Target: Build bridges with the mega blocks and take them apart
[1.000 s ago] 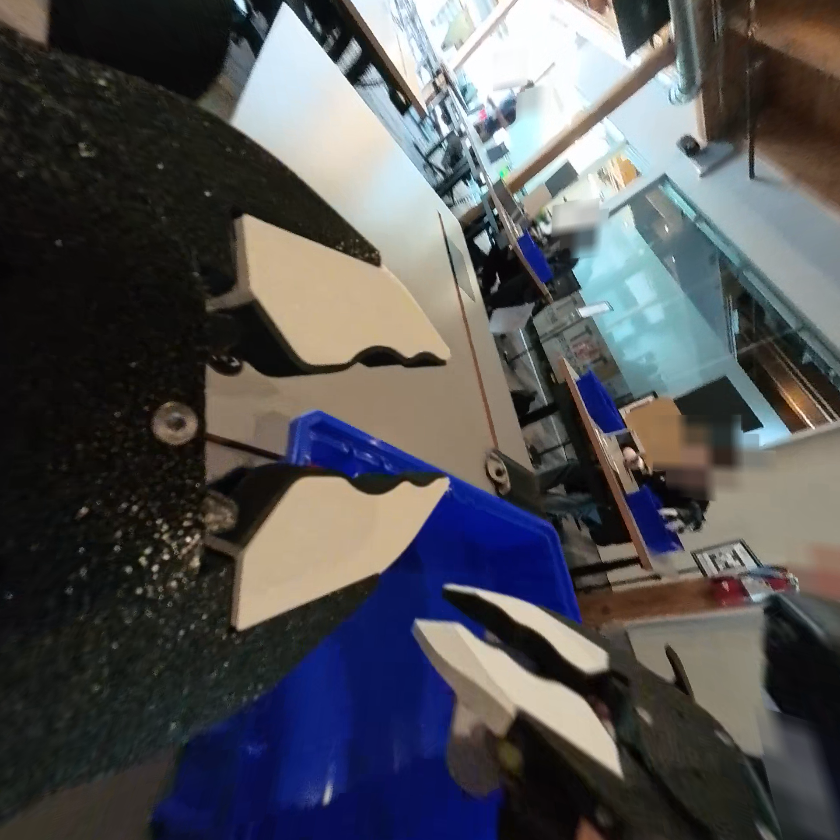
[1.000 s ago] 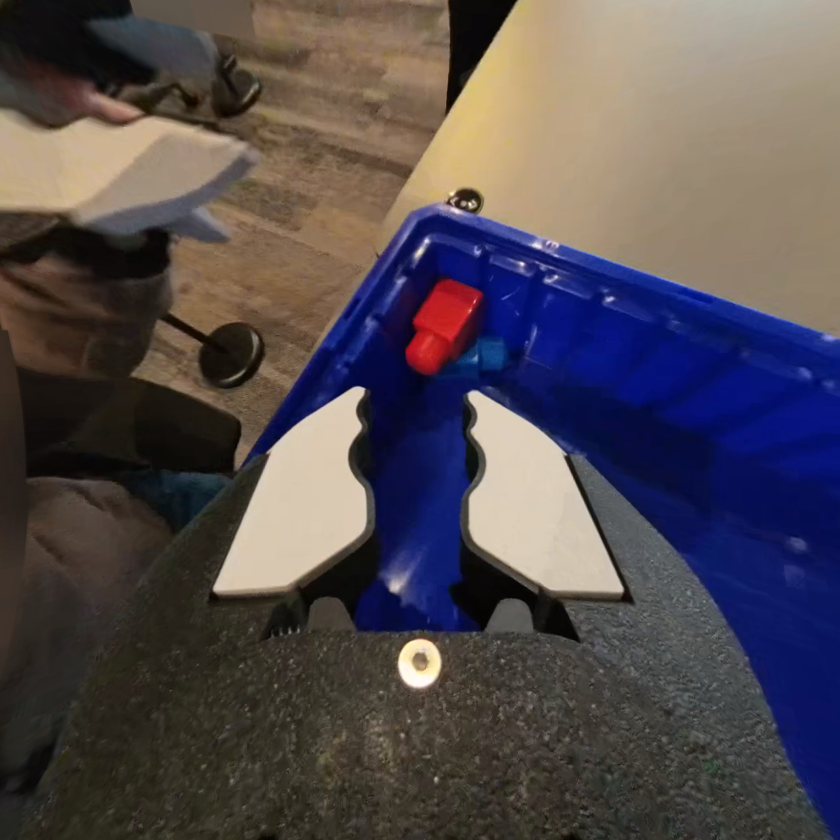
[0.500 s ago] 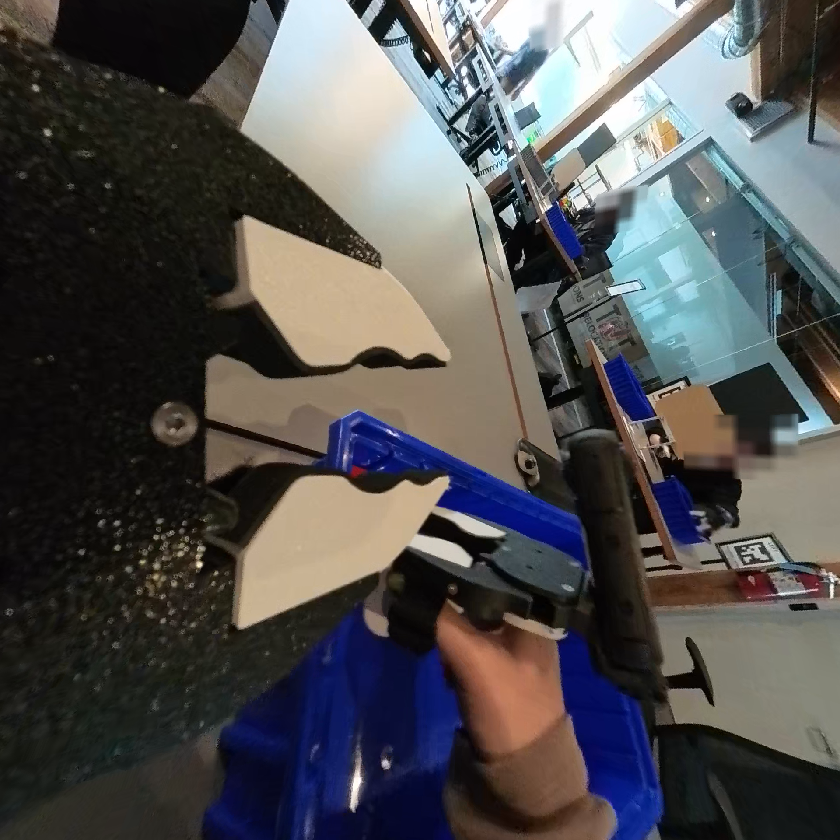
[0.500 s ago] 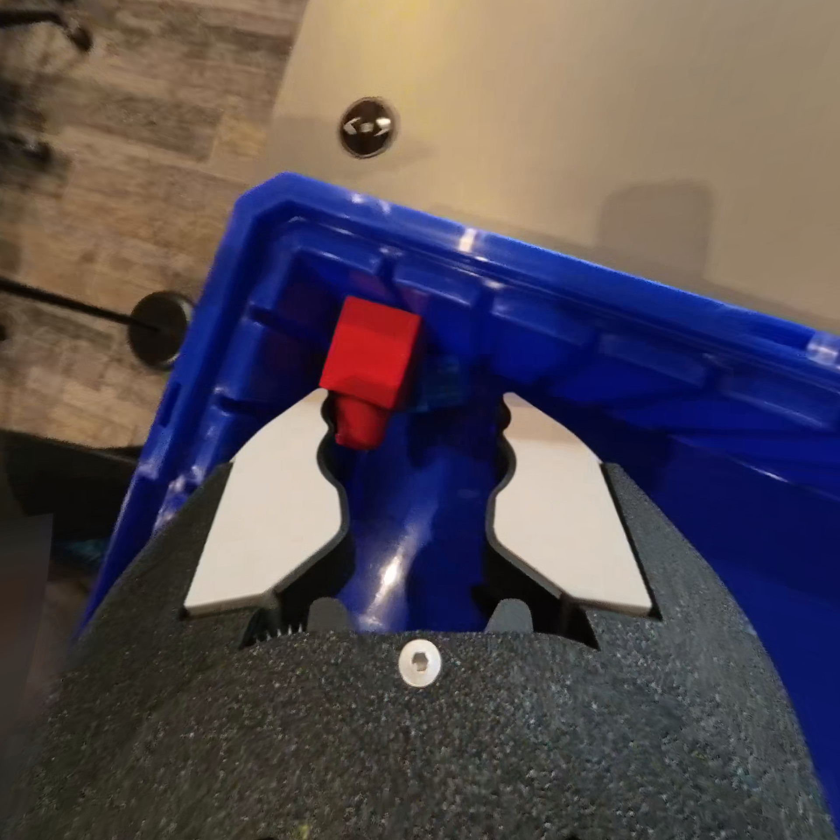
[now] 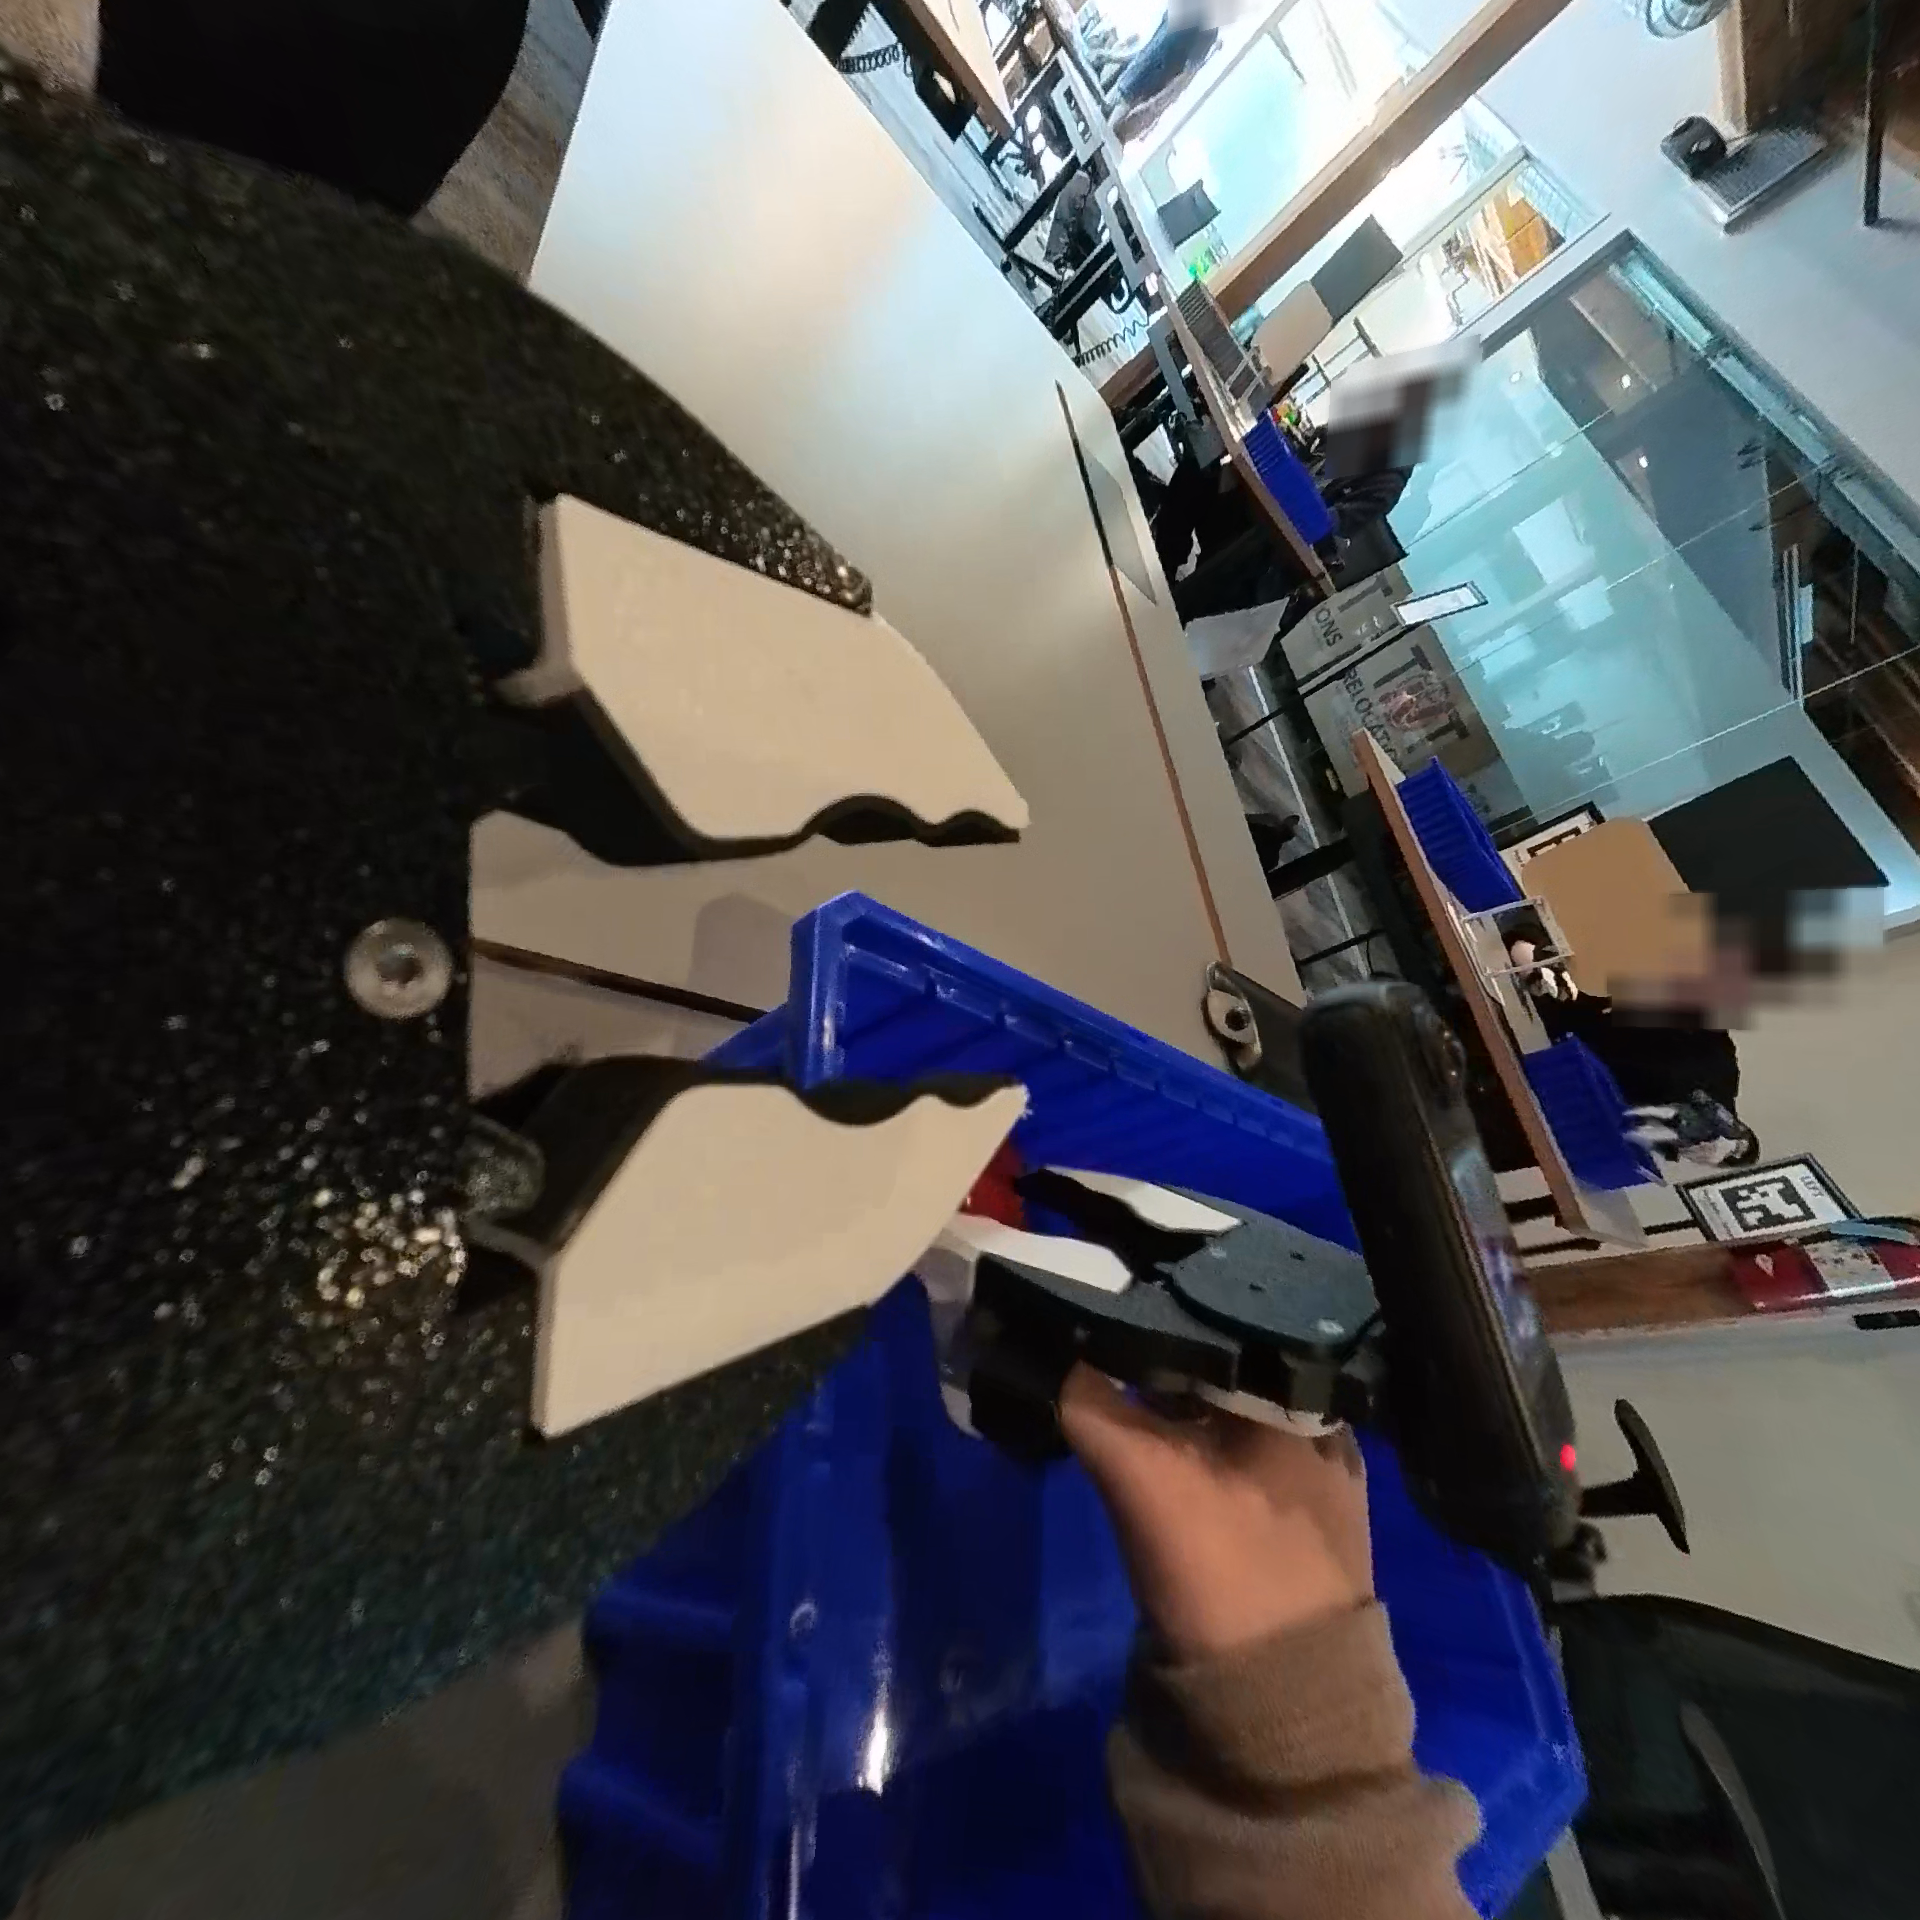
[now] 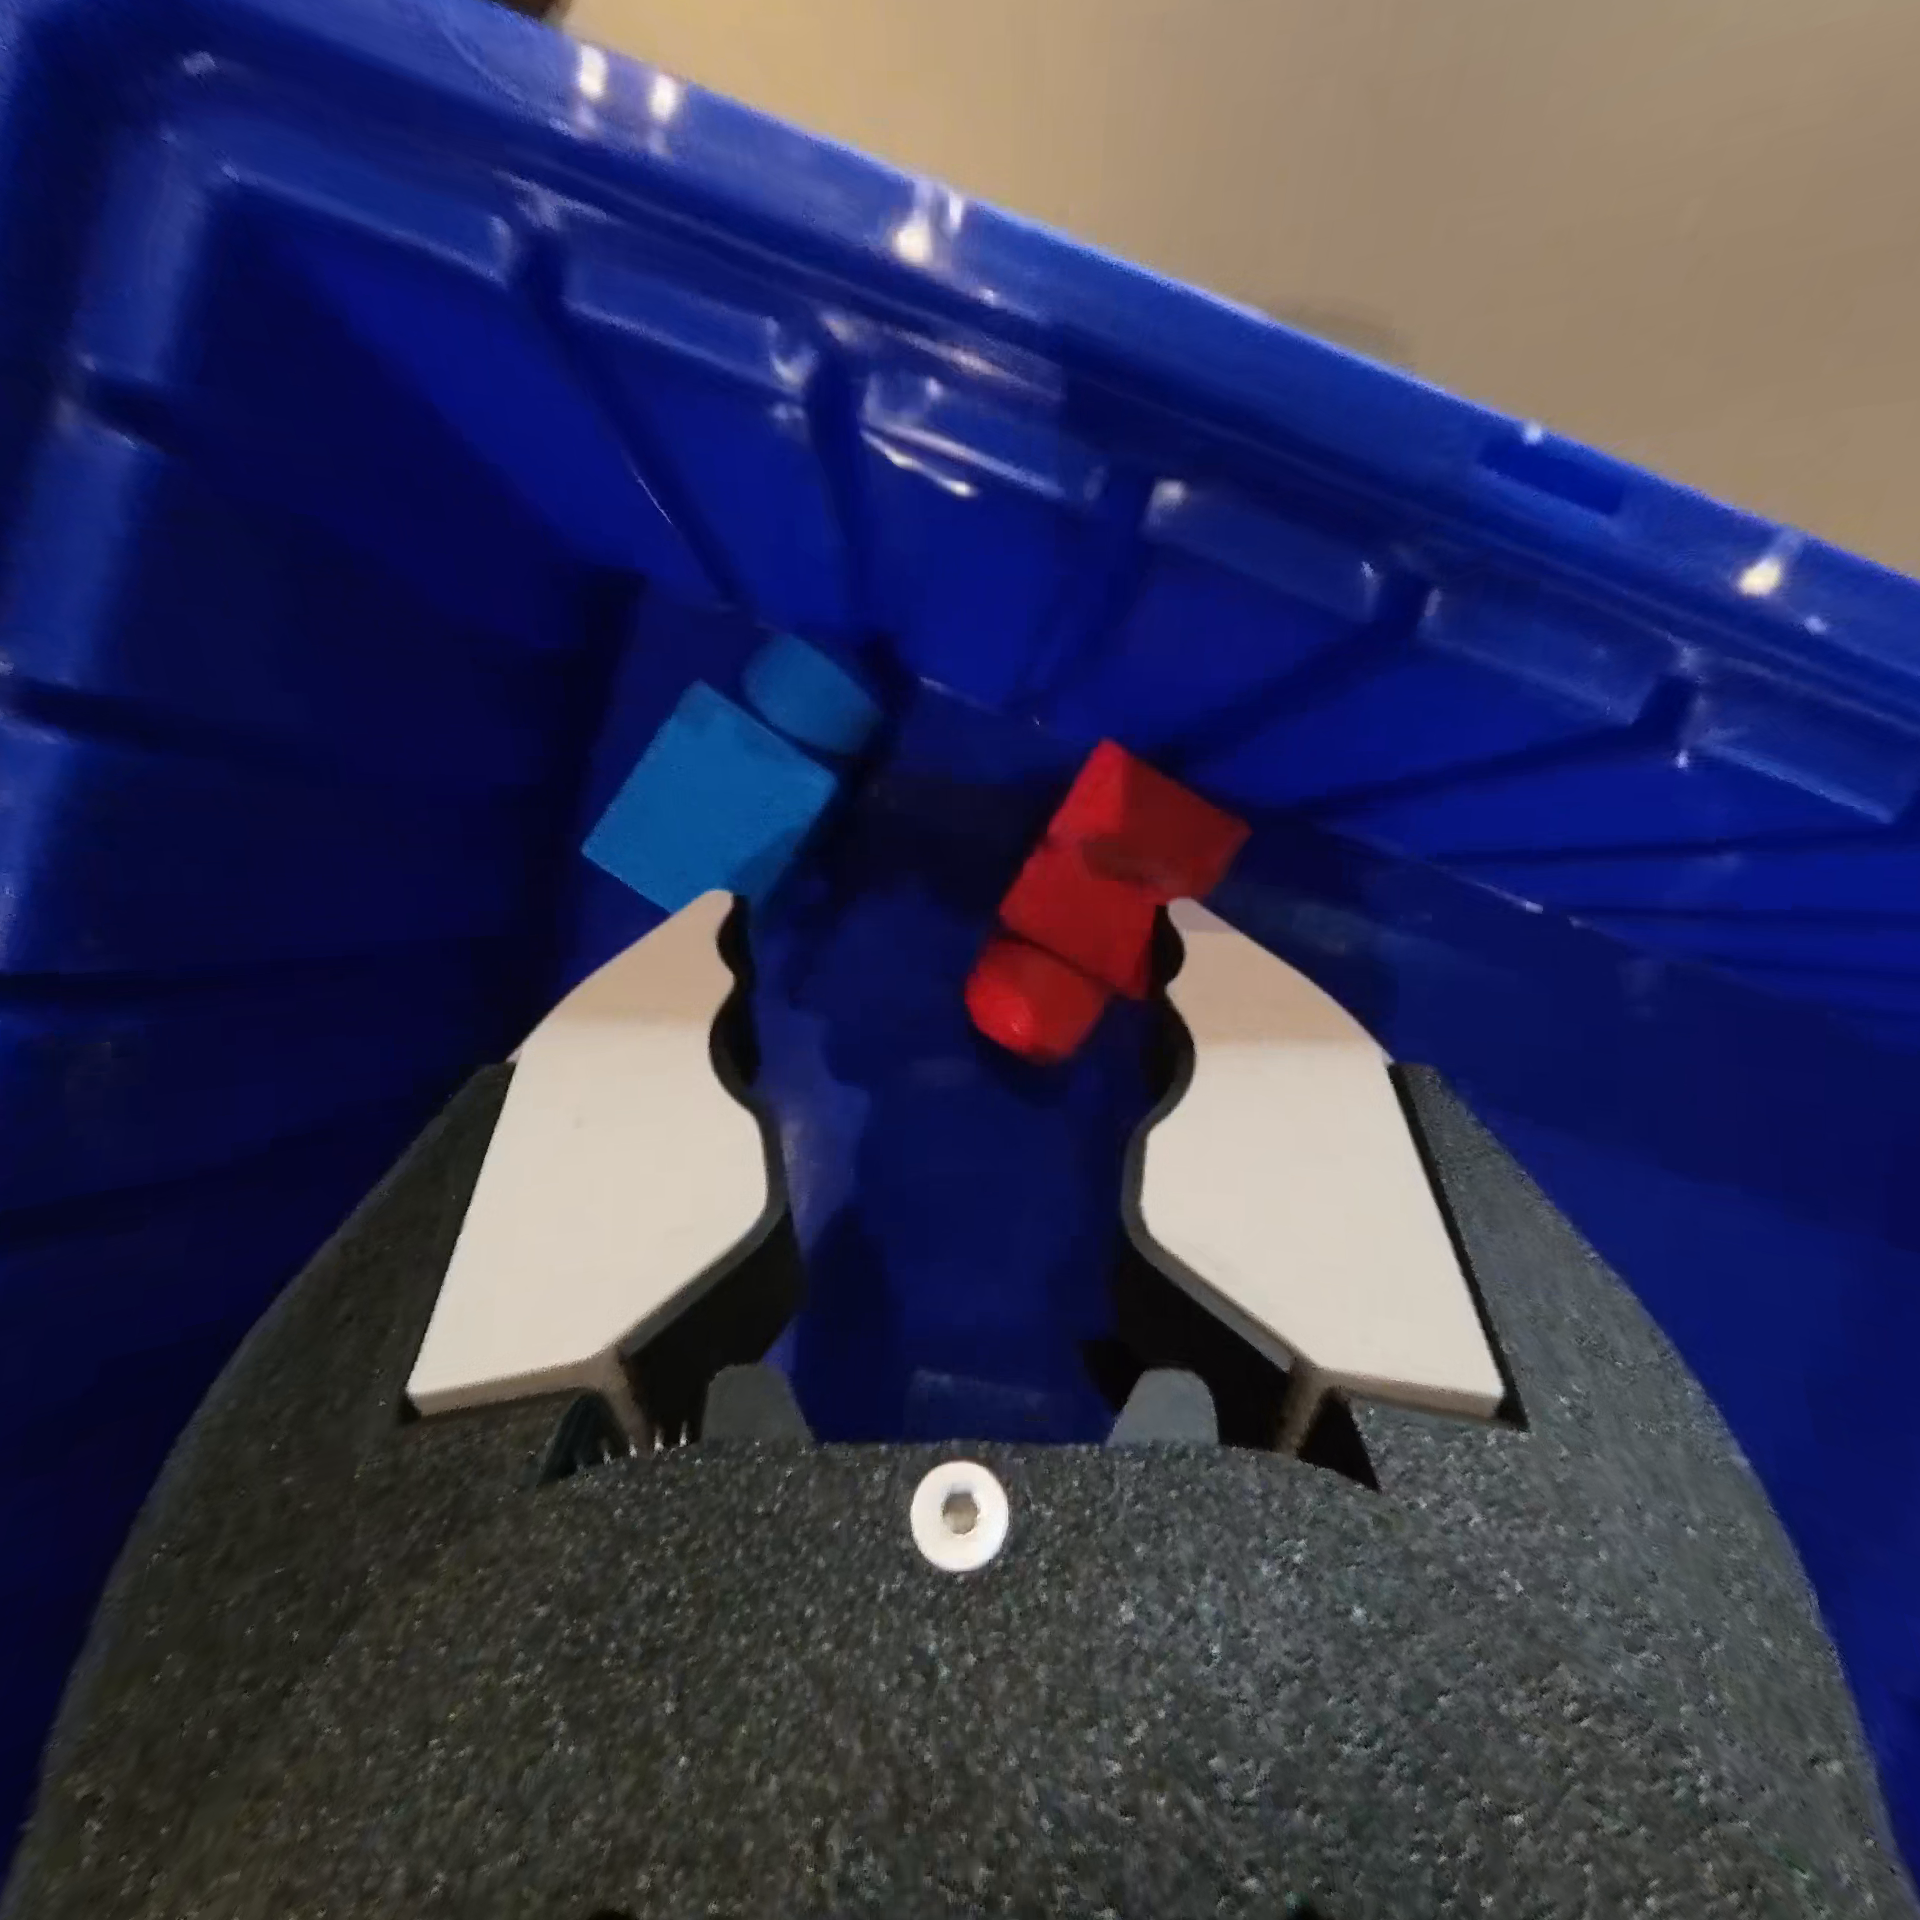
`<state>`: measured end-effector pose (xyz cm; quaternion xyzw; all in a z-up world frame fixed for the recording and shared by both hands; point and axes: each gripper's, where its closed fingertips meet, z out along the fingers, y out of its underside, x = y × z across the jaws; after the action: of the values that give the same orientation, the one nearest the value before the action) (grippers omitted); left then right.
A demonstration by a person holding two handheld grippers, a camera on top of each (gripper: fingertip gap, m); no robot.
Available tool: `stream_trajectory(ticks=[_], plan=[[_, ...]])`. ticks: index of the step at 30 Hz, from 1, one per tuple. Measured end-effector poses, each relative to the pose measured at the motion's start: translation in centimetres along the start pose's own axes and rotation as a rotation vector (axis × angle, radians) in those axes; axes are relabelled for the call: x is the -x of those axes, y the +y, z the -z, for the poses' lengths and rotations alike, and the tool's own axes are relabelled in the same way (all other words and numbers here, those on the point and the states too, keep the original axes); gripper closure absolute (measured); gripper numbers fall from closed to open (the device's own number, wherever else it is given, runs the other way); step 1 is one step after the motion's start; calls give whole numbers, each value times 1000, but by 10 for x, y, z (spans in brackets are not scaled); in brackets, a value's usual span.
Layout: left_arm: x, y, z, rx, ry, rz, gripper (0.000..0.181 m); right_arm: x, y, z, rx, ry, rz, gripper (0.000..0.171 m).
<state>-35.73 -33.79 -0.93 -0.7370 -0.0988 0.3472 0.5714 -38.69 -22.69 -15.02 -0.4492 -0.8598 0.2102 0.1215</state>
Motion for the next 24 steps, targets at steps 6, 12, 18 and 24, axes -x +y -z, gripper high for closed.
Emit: stream_trajectory(ticks=[6,12,18,24], plan=[[1,1,6,-4,-1,-8,141,-53,24,18,55,253,2,112],[4,-3,5,-21,-11,8,141,37,1,8,-67,-267,-110,127],[2,-3,4,-10,-19,0,141,47,-3,-21,59,-232,-98,106],[5,-6,8,2,-44,14,140,45,-5,-23,95,-175,-49,123]])
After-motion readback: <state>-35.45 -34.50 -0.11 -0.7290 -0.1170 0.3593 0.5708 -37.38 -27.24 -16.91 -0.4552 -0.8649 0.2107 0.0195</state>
